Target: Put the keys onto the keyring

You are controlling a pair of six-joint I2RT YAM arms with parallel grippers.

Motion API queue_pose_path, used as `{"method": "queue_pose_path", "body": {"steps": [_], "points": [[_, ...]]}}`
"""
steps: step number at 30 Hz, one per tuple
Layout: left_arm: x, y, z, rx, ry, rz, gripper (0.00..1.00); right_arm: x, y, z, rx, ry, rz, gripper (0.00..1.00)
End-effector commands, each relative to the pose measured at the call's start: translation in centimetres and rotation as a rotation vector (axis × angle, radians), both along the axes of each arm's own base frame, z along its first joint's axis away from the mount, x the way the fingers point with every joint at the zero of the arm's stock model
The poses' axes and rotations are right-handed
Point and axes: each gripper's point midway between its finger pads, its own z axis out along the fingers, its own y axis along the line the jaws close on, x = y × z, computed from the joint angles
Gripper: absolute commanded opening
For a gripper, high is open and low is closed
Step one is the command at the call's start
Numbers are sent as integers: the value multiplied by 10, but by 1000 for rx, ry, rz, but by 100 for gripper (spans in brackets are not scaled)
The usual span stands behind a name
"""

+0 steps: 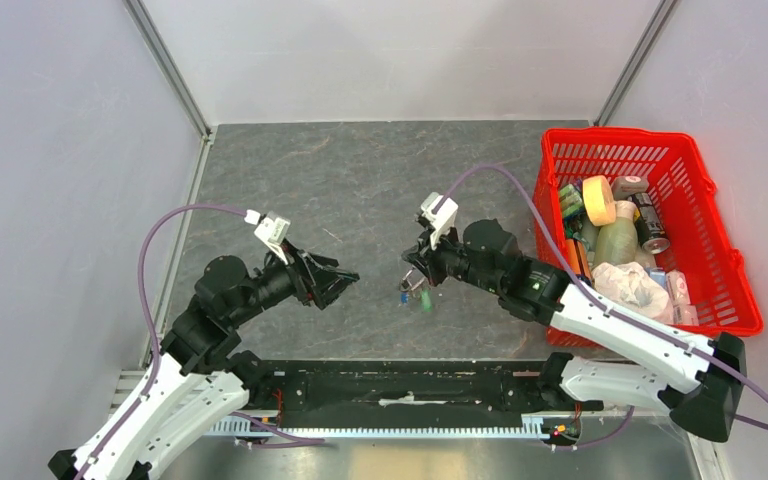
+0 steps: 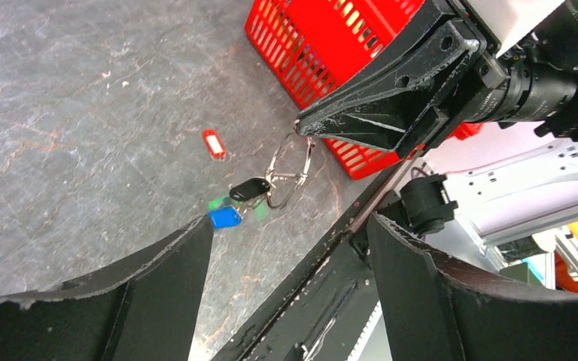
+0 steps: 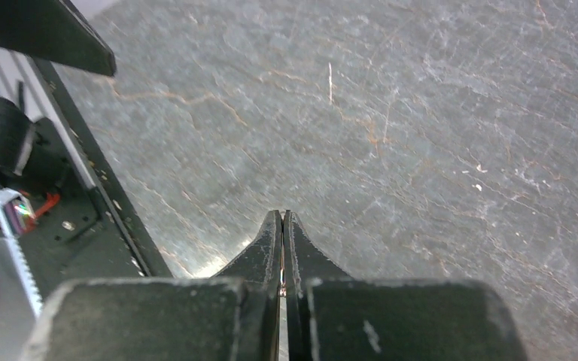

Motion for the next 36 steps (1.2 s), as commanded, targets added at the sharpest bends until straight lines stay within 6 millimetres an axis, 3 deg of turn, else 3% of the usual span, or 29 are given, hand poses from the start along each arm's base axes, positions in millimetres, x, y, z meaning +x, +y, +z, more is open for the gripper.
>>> {"method": "queue_pose_path", "body": {"steps": [1, 11, 17, 27, 36], "points": [[-7, -4, 47, -148, -105, -34, 82, -5, 12, 83, 255, -26, 9, 0], [-19, -15, 89, -328, -224, -132, 82, -24, 21, 171, 564, 19, 70, 0], [-29, -19, 110, -434, -271, -192, 82, -41, 26, 207, 707, 54, 161, 0], [-35, -24, 128, -519, -279, -257, 82, -62, 35, 230, 800, 131, 288, 0], [-42, -28, 139, -560, -267, -312, 82, -70, 45, 231, 783, 156, 363, 0]]}}
